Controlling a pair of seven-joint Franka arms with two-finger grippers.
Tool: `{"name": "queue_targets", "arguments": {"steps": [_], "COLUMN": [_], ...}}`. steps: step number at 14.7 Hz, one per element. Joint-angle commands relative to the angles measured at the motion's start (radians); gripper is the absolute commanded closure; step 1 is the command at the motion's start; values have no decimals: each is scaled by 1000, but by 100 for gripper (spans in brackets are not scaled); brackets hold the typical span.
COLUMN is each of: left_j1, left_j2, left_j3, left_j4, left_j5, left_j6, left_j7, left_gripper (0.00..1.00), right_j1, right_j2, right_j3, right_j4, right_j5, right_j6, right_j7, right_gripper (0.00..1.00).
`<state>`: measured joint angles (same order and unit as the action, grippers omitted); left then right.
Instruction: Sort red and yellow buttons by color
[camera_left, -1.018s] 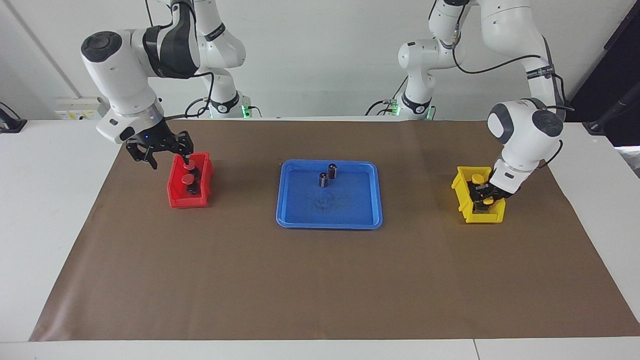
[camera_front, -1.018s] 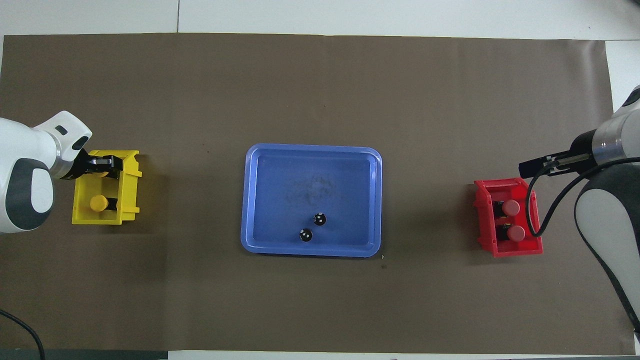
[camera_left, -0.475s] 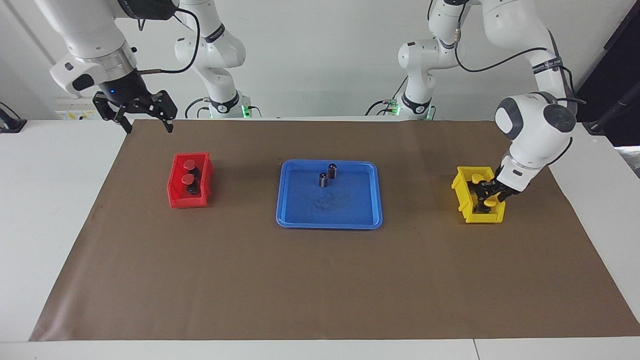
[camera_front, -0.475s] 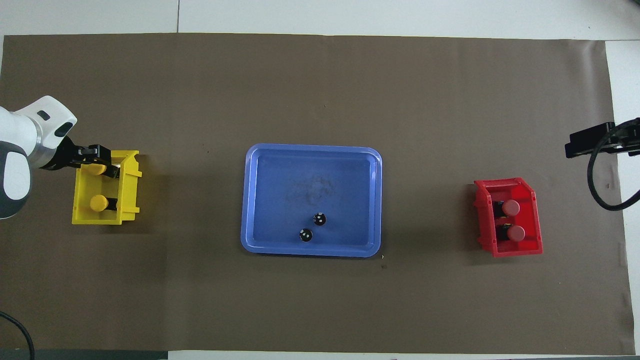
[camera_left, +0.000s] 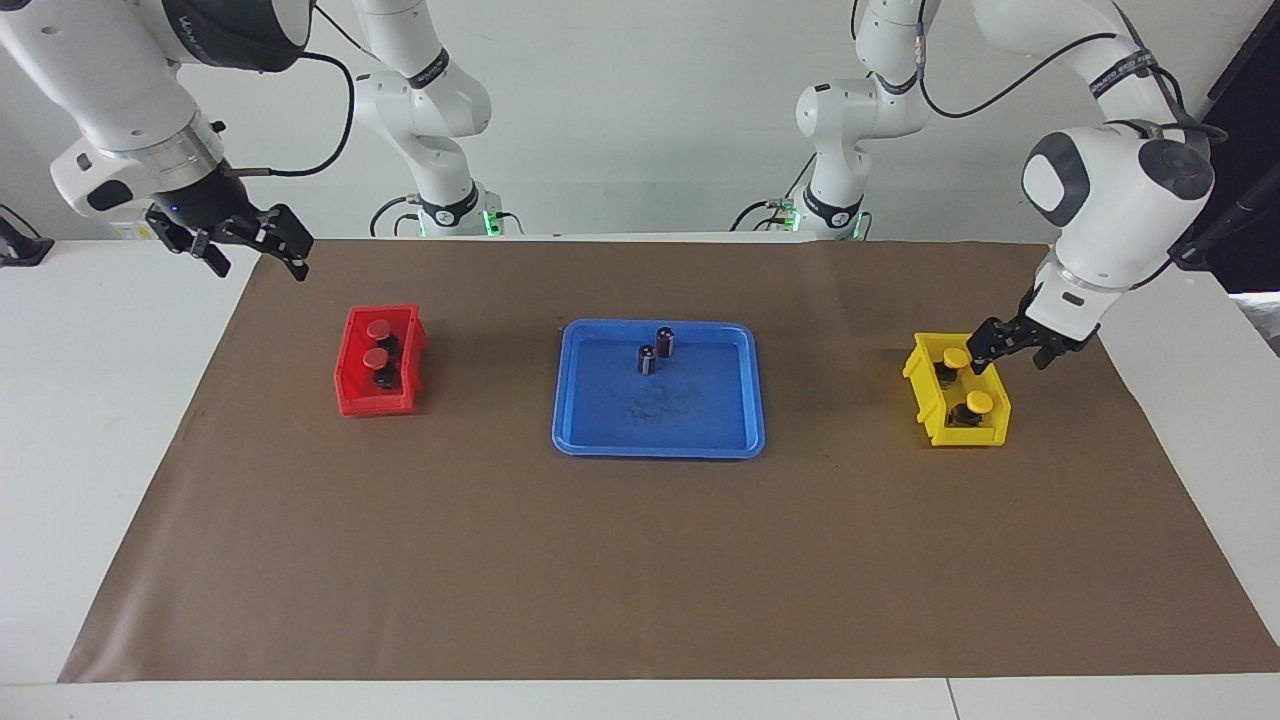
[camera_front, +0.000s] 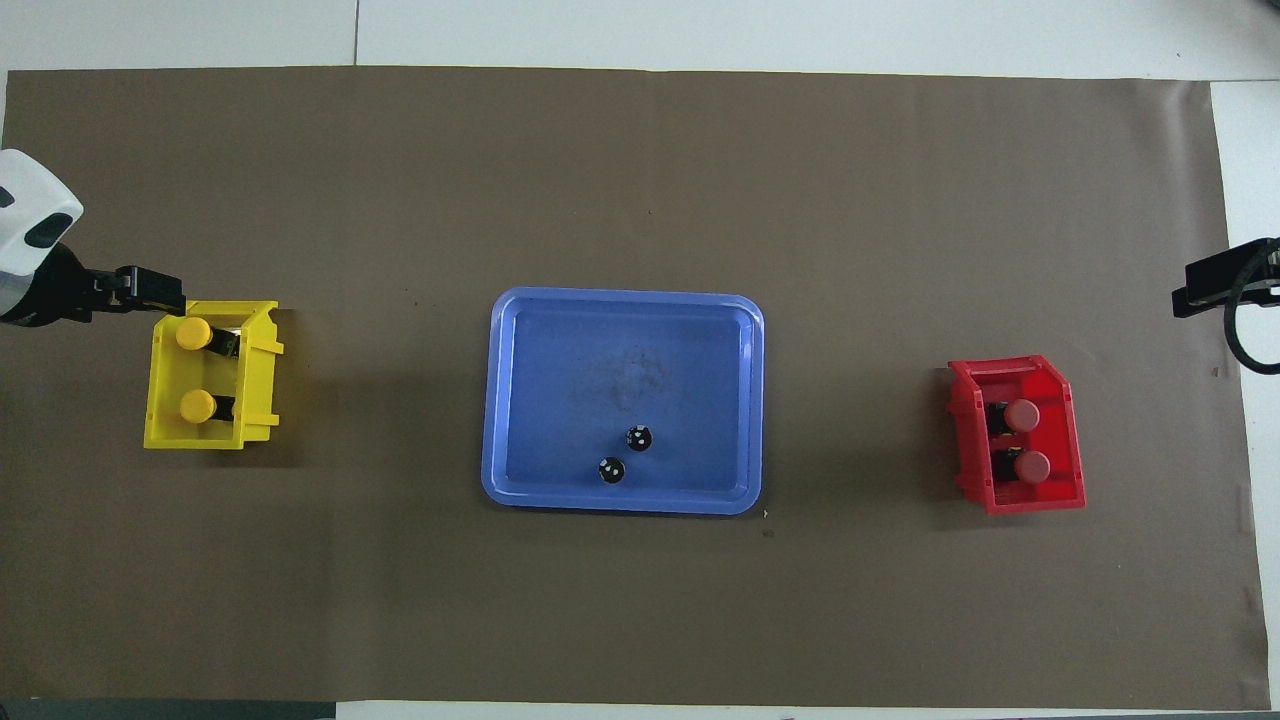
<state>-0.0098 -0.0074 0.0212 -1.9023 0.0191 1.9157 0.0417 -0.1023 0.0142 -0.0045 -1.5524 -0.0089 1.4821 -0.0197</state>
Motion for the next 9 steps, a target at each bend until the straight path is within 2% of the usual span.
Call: {"name": "queue_targets", "arguments": {"steps": [1, 4, 7, 9], "left_j1": [-24, -42, -56, -56], "left_j2": [-66, -75, -74, -74], "left_j3": [-14, -35, -47, -47], "left_j4": [49, 152, 204, 203], "left_j5": [13, 13, 13, 12], "left_j6": [-154, -288, -323, -319], "left_j7": [7, 24, 24, 24], "left_gripper": [0, 0, 0, 0], "right_j1": [-10, -7, 0, -2], "right_j2": [-39, -42, -37, -33], "right_j3": [8, 8, 9, 8], "right_j4": [-44, -44, -35, -29], "right_j5": [0, 0, 0, -2], "right_j6": [-6, -11, -2, 30], "right_j7": [6, 6, 12, 9], "right_gripper": [0, 0, 0, 0]}}
